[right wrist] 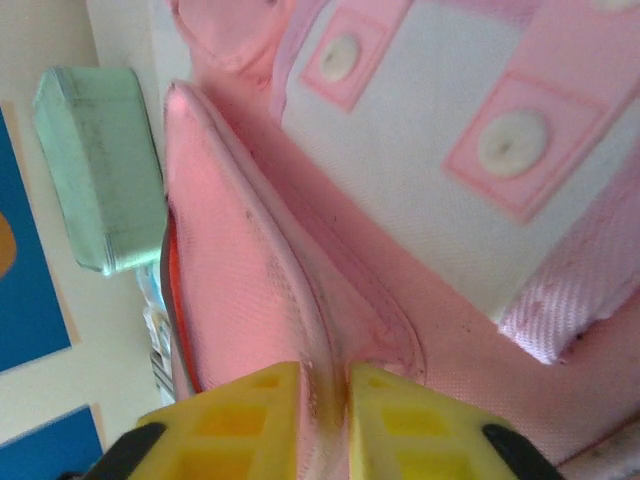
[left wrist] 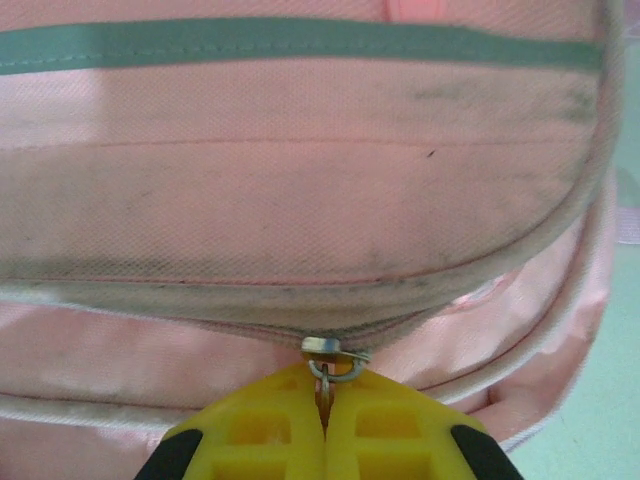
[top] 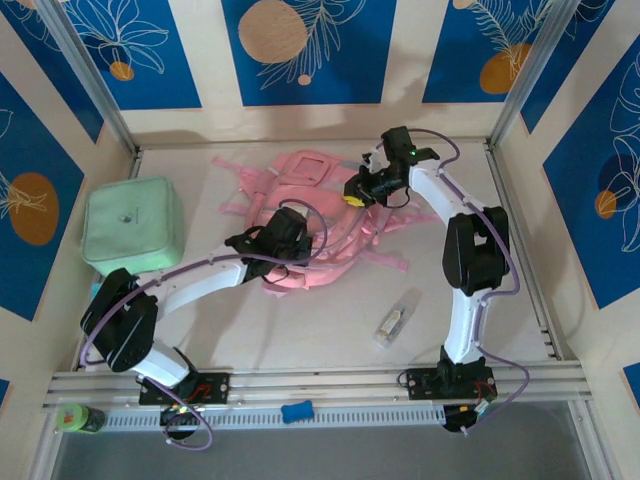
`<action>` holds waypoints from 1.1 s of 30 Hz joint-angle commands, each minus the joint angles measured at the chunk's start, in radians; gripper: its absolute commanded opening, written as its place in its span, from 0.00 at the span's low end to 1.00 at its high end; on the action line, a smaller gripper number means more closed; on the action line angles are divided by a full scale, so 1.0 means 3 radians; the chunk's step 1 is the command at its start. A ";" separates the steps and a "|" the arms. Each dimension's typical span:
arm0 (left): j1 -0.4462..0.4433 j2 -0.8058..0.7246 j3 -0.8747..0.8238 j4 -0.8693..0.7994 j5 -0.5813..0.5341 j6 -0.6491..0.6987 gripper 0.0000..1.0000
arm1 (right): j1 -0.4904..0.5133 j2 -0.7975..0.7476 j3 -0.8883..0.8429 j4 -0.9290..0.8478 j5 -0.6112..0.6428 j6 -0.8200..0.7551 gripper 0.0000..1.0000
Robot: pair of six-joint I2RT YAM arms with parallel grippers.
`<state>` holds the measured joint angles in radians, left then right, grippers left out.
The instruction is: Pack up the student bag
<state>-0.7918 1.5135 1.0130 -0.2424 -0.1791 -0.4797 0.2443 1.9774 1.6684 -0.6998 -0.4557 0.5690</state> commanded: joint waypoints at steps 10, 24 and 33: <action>0.0006 -0.0041 -0.0053 0.0010 0.0282 0.0010 0.00 | 0.0246 -0.1222 -0.1913 0.1697 -0.0485 0.1531 0.61; 0.0006 -0.0040 -0.0056 0.0037 0.0454 0.0161 0.00 | 0.0727 -0.1019 -0.1961 0.1957 0.0346 0.1757 0.20; -0.0392 0.0129 0.0338 -0.0282 0.0371 -0.0173 0.00 | 0.0291 -0.1191 -0.1785 0.1324 0.0127 0.0854 0.00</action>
<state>-0.8375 1.5452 1.0435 -0.2428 -0.0925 -0.4881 0.4080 1.6547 1.0828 -0.2413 -0.4568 0.9749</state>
